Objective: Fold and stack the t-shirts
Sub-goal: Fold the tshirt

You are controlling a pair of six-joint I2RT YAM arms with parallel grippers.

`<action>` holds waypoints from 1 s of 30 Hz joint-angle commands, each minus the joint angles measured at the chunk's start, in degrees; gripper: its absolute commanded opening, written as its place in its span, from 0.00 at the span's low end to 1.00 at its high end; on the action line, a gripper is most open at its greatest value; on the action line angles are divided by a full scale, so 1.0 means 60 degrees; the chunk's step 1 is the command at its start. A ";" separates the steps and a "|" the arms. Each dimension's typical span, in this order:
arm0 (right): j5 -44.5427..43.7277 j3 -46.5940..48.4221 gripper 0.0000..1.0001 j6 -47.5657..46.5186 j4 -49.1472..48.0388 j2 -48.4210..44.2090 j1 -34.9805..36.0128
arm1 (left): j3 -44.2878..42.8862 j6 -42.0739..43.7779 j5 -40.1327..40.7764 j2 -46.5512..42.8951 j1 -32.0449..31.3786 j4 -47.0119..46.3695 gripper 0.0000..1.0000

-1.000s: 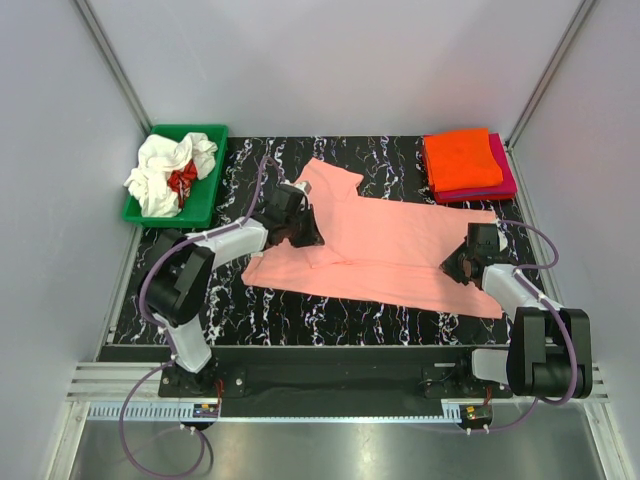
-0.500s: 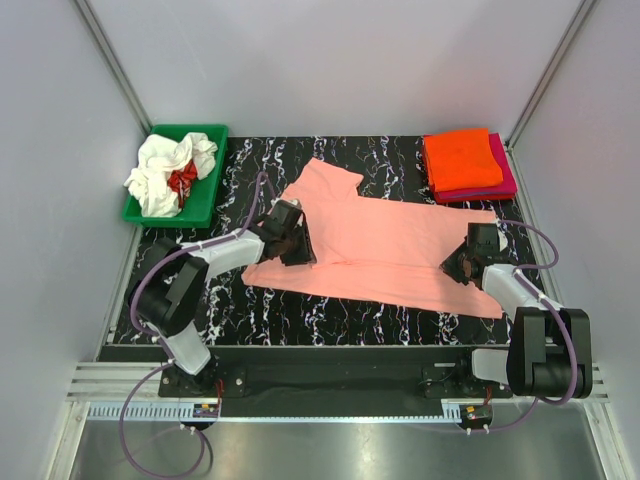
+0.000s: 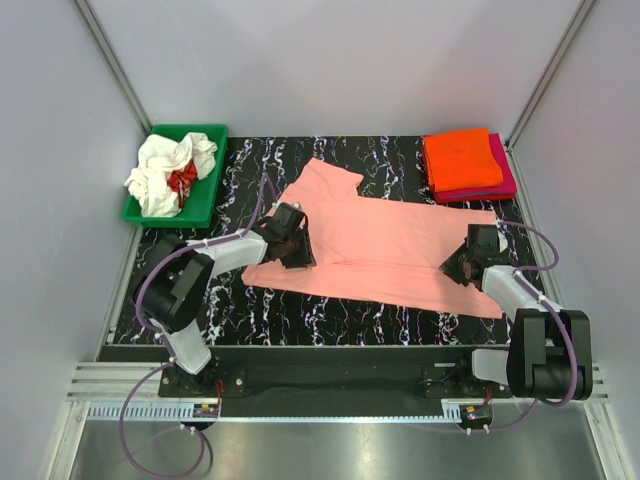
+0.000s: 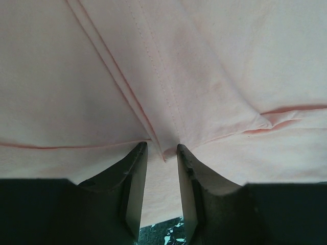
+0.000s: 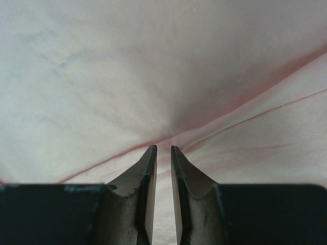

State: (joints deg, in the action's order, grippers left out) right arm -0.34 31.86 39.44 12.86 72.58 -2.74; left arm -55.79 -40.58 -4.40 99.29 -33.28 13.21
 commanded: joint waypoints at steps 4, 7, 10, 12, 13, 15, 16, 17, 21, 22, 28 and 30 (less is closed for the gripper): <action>0.0027 -0.0007 0.24 -0.0084 -0.0284 -0.0172 -0.0041 | -0.0443 0.0083 0.0119 0.0093 -0.0050 -0.0357 0.30; 0.0027 0.0022 0.24 -0.0084 -0.0283 -0.0143 -0.0041 | -0.0531 0.0083 0.0090 0.0093 -0.0035 -0.0356 0.29; 0.0042 0.0023 0.24 -0.0084 -0.0283 -0.0114 -0.0041 | -0.0604 0.0069 0.0075 0.0137 -0.0064 -0.0342 0.28; 0.0042 0.0037 0.24 -0.0084 -0.0284 -0.0143 -0.0041 | -0.0604 0.0054 0.0089 0.0181 -0.0079 -0.0327 0.28; 0.0042 0.0023 0.24 -0.0084 -0.0283 -0.0128 -0.0041 | -0.0604 0.0054 0.0089 0.0195 -0.0079 -0.0327 0.28; 0.0042 0.0008 0.24 -0.0070 -0.0269 -0.0157 -0.0026 | -0.0619 0.0068 0.0046 0.0269 -0.0064 -0.0342 0.28; 0.0042 0.0022 0.24 -0.0070 -0.0283 -0.0172 -0.0041 | -0.0619 0.0069 0.0046 0.0298 -0.0079 -0.0356 0.28; 0.0042 0.0008 0.24 -0.0084 -0.0283 -0.0172 -0.0041 | -0.0633 0.0069 0.0046 0.0313 -0.0079 -0.0342 0.28; 0.0027 0.0008 0.24 -0.0070 -0.0283 -0.0143 -0.0041 | -0.0706 0.0127 -0.0027 0.0298 -0.0079 -0.0342 0.19; 0.0027 0.0022 0.24 -0.0070 -0.0283 -0.0157 -0.0041 | -0.0736 0.0142 -0.0042 0.0284 -0.0064 -0.0313 0.13; 0.0042 0.0023 0.24 -0.0070 -0.0298 -0.0172 -0.0041 | -0.1058 0.0420 0.0046 0.0225 -0.0108 -0.0604 0.00; 0.0042 0.0008 0.24 -0.0084 -0.0298 -0.0187 -0.0041 | -0.1203 0.0507 -0.0041 0.0342 -0.0108 -0.0737 0.00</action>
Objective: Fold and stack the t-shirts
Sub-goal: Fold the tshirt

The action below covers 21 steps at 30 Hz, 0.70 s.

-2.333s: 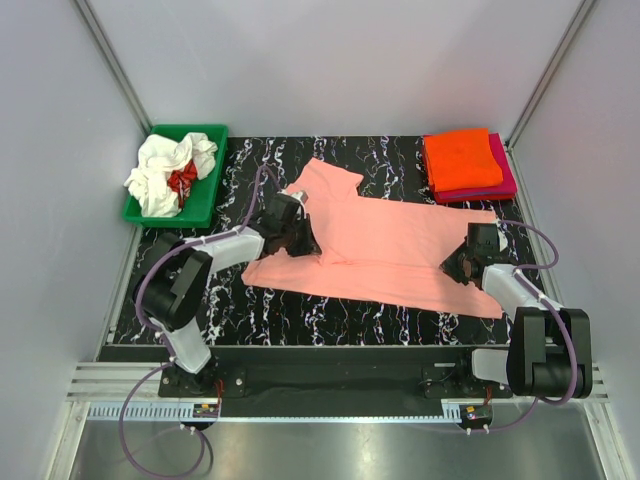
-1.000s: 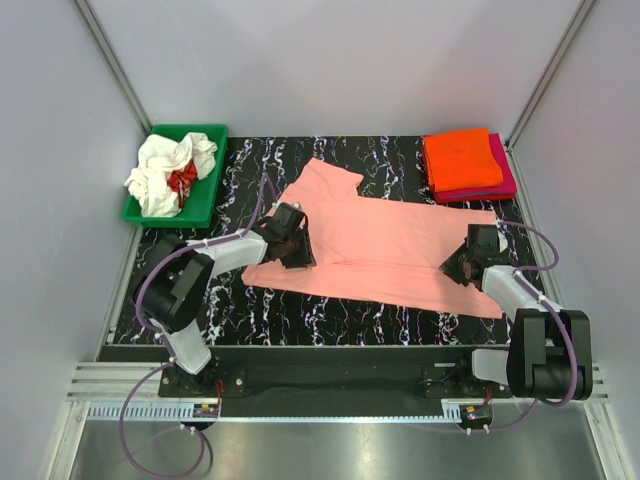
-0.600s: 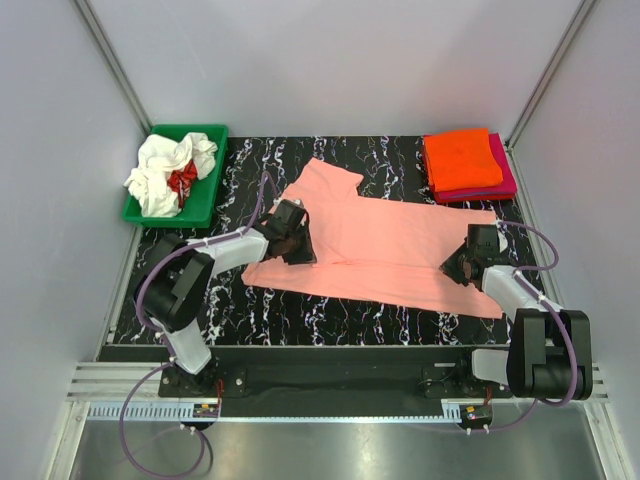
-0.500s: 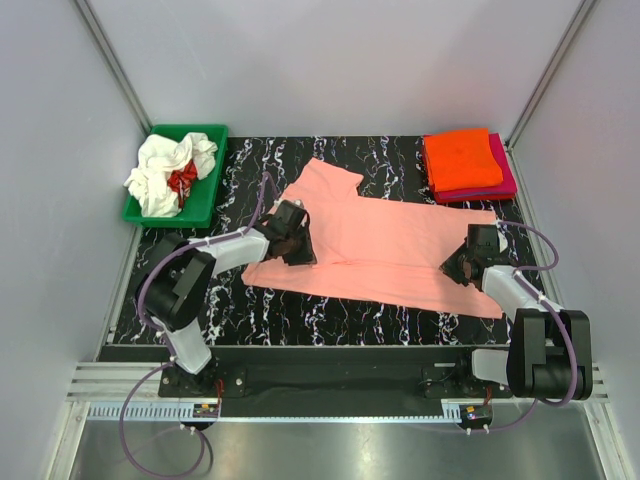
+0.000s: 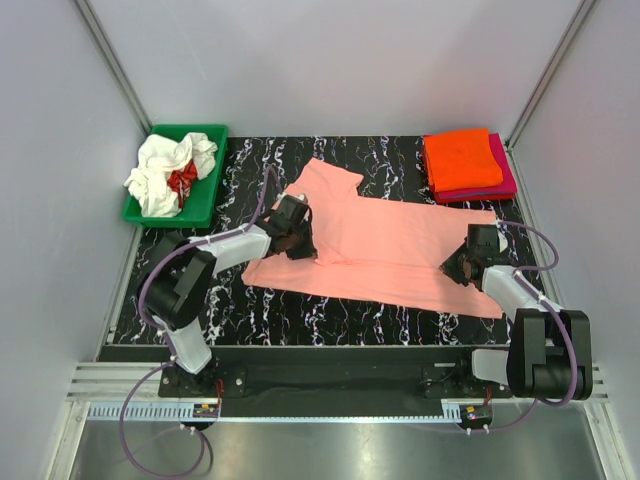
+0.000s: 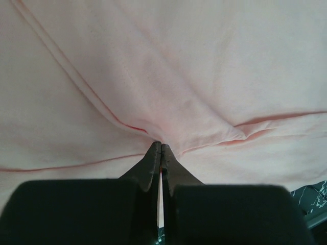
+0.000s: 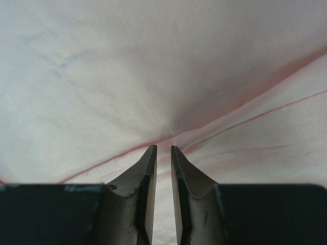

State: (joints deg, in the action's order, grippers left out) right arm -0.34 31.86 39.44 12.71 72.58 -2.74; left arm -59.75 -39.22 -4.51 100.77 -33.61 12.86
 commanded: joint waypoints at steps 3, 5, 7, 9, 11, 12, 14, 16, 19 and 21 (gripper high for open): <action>0.0042 -0.0007 0.24 -0.0084 -0.0258 -0.0216 -0.0041 | -0.0735 0.0340 -0.0126 0.0299 -0.0053 -0.0796 0.00; 0.0042 -0.0021 0.24 -0.0070 -0.0273 -0.0231 -0.0041 | -0.0881 0.0399 -0.0200 0.0430 -0.0053 -0.0971 0.00; 0.0027 -0.0007 0.24 -0.0084 -0.0258 -0.0231 -0.0041 | -0.1043 0.0501 -0.0258 0.0533 -0.0053 -0.1074 0.00; 0.0042 -0.0007 0.24 -0.0070 -0.0273 -0.0245 -0.0041 | -0.1306 0.0633 -0.0288 0.0694 -0.0053 -0.1147 0.00; 0.0027 0.0008 0.24 -0.0070 -0.0272 -0.0216 -0.0026 | -0.1612 0.0721 -0.0288 0.0899 -0.0053 -0.1162 0.00; 0.0027 -0.0007 0.24 -0.0070 -0.0273 -0.0202 -0.0041 | -0.1745 0.0896 -0.0331 0.0973 -0.0053 -0.1162 0.00; 0.0042 -0.0007 0.24 -0.0070 -0.0258 -0.0201 -0.0041 | -0.2081 0.1058 -0.0390 0.1250 -0.0053 -0.1221 0.00; 0.0027 -0.0007 0.24 -0.0055 -0.0243 -0.0230 -0.0041 | -0.2331 0.1350 -0.0551 0.1441 -0.0053 -0.1250 0.00; 0.0027 -0.0036 0.24 -0.0040 -0.0243 -0.0260 -0.0041 | -0.2712 0.1644 -0.0756 0.1822 -0.0053 -0.1309 0.00; 0.0027 -0.0007 0.24 -0.0040 -0.0258 -0.0231 -0.0041 | -0.2918 0.1906 -0.0844 0.1954 -0.0053 -0.1367 0.00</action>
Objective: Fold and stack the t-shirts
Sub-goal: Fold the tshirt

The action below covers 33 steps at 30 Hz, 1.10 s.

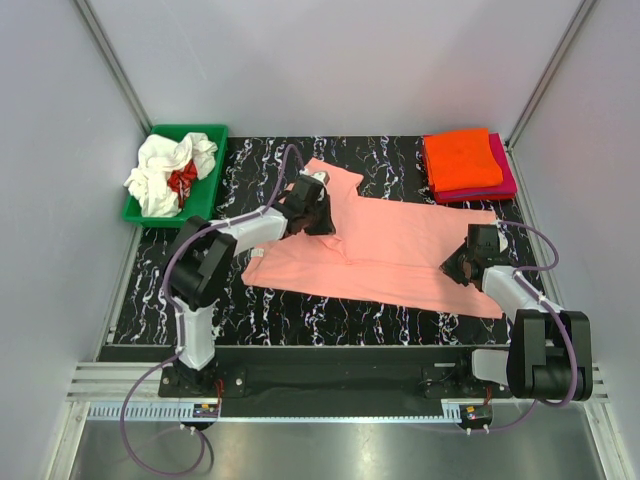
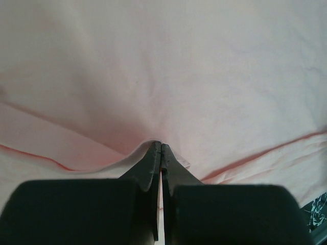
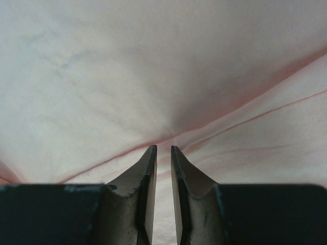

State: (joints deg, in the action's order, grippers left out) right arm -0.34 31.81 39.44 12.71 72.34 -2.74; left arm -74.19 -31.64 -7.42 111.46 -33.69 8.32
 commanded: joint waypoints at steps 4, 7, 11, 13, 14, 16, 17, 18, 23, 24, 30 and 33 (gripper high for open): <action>0.0027 0.0059 0.24 -0.0026 -0.0229 -0.0074 -0.0041 | -0.0803 0.1068 -0.0726 0.0437 -0.0039 -0.0726 0.00; 0.0027 0.0030 0.24 0.0004 -0.0229 -0.0088 -0.0041 | -0.0934 0.1332 -0.0931 0.0524 -0.0024 -0.0903 0.00; 0.0042 0.0059 0.24 -0.0025 -0.0229 -0.0088 -0.0026 | -0.1447 0.1654 -0.1472 0.0803 0.0005 -0.0625 0.19; 0.0042 0.0045 0.24 -0.0011 -0.0229 -0.0117 -0.0041 | -0.1433 0.1728 -0.1795 0.0847 0.0020 -0.0624 0.32; 0.0042 0.0016 0.24 0.0033 -0.0229 -0.0146 -0.0041 | -0.1462 0.1815 -0.1897 0.0833 0.0020 -0.0552 0.32; 0.0042 -0.0014 0.24 0.0033 -0.0214 -0.0249 -0.0041 | -0.1506 0.1889 -0.1957 0.0687 0.0034 -0.0216 0.33; 0.0042 -0.0014 0.24 0.0018 -0.0214 -0.0293 -0.0041 | -0.1448 0.1889 -0.1913 0.0570 0.0092 -0.0127 0.33; 0.0042 -0.0029 0.24 0.0004 -0.0200 -0.0337 -0.0041 | -0.1375 0.1846 -0.1768 0.0438 0.0136 -0.0010 0.34; 0.0259 0.0044 0.24 -0.0055 -0.0039 -0.0542 -0.0041 | -0.0512 0.1378 -0.0962 -0.0894 0.0648 0.0589 0.36; 0.0305 0.0074 0.25 -0.0055 0.0049 -0.0673 -0.0041 | -0.0351 0.1304 -0.0758 -0.1070 0.0737 0.0939 0.38; 0.0817 0.0615 0.25 -0.0011 0.0662 -0.1186 -0.0041 | 0.1274 0.0309 -0.0421 -0.1935 0.1498 0.1675 0.39; 0.0965 0.1040 0.25 -0.0025 0.1204 -0.1361 -0.0041 | 0.2256 -0.0278 0.0121 -0.2184 0.1646 0.1515 0.39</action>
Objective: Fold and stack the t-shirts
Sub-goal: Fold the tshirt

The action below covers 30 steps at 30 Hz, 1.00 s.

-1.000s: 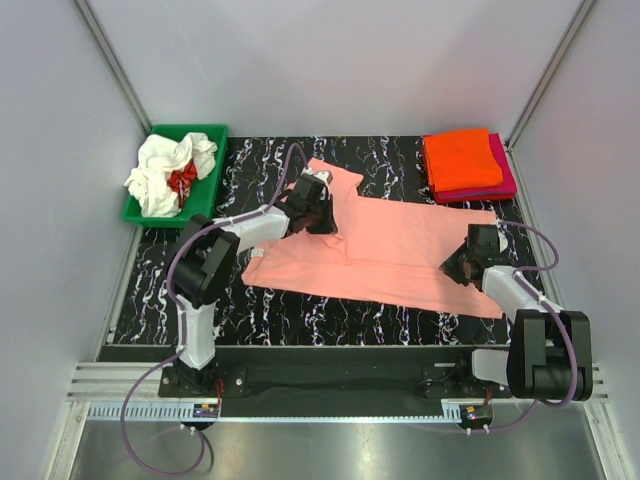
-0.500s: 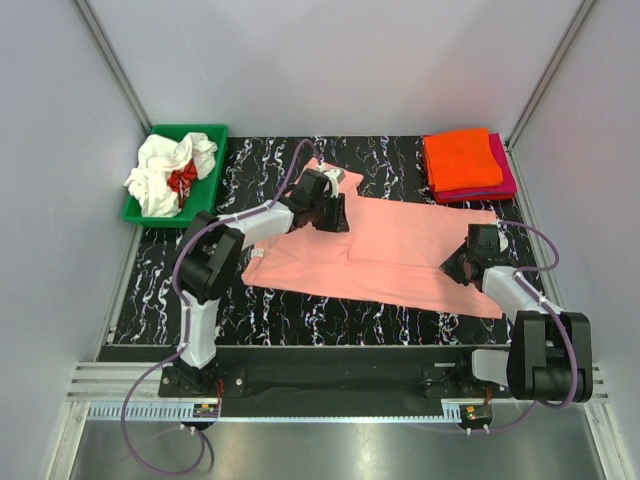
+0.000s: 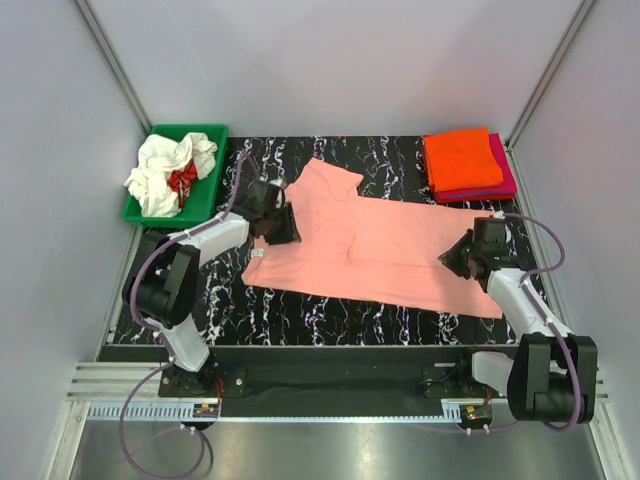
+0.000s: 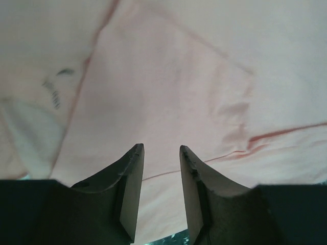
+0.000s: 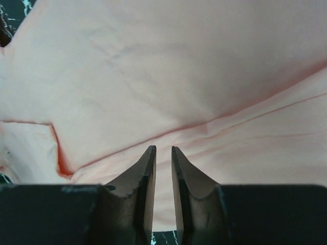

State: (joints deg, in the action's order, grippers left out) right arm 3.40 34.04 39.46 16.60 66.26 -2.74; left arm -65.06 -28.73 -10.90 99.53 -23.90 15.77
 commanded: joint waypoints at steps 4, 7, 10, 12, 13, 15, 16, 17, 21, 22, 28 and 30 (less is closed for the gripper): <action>-0.0008 0.1078 0.26 -0.0336 0.1099 -0.0701 -0.0041 | 0.1990 -0.1114 0.1097 -0.0385 0.0043 0.0374 0.40; -0.0507 0.1546 0.27 -0.0542 0.1510 -0.0760 -0.0055 | 0.2957 -0.1509 0.1624 -0.0898 0.0043 0.0374 0.40; -0.0728 0.1825 0.26 -0.0513 0.1745 -0.0687 -0.0070 | 0.3706 -0.1759 0.2021 -0.1513 0.0087 0.0419 0.41; -0.0786 0.1928 0.26 -0.0426 0.1832 -0.0643 -0.0085 | 0.4160 -0.2065 0.2094 -0.2023 0.0087 0.0623 0.41; -0.0801 0.1958 0.26 -0.0367 0.1847 -0.0643 -0.0099 | 0.4323 -0.2154 0.2138 -0.2230 0.0072 0.0696 0.41; -0.0801 0.1987 0.26 -0.0323 0.1877 -0.0614 -0.0114 | 0.4616 -0.2257 0.2313 -0.2960 0.0087 0.0814 0.41; -0.0815 0.2016 0.25 -0.0264 0.1891 -0.0599 -0.0129 | 0.4806 -0.2272 0.2343 -0.3211 0.0072 0.0872 0.41; -0.0844 0.2017 0.26 -0.0235 0.1920 -0.0599 -0.0129 | 0.4822 -0.2171 0.2401 -0.3446 0.0087 0.1003 0.41; -0.0932 0.2221 0.27 -0.0103 0.1950 -0.0541 -0.0143 | 0.3291 -0.1177 0.2723 -0.4326 0.0204 0.1634 0.45; -0.1005 0.2483 0.28 -0.0132 0.1950 -0.0482 -0.0158 | 0.2893 -0.0622 0.2898 -0.4356 0.0306 0.1678 0.45; -0.2061 0.4034 0.31 -0.0031 0.1716 0.1053 -0.0581 | -0.0402 0.1241 0.1761 -0.2573 0.1960 0.0976 0.61; -0.2119 0.4722 0.31 0.0204 0.1687 0.1947 -0.0817 | -0.2051 0.1520 0.0705 -0.1129 0.2355 0.1019 0.61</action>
State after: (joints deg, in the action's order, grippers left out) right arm -5.34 56.53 38.76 28.64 72.97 -5.82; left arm -66.72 -26.50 0.21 83.90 -13.37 24.93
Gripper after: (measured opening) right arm 0.307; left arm 0.606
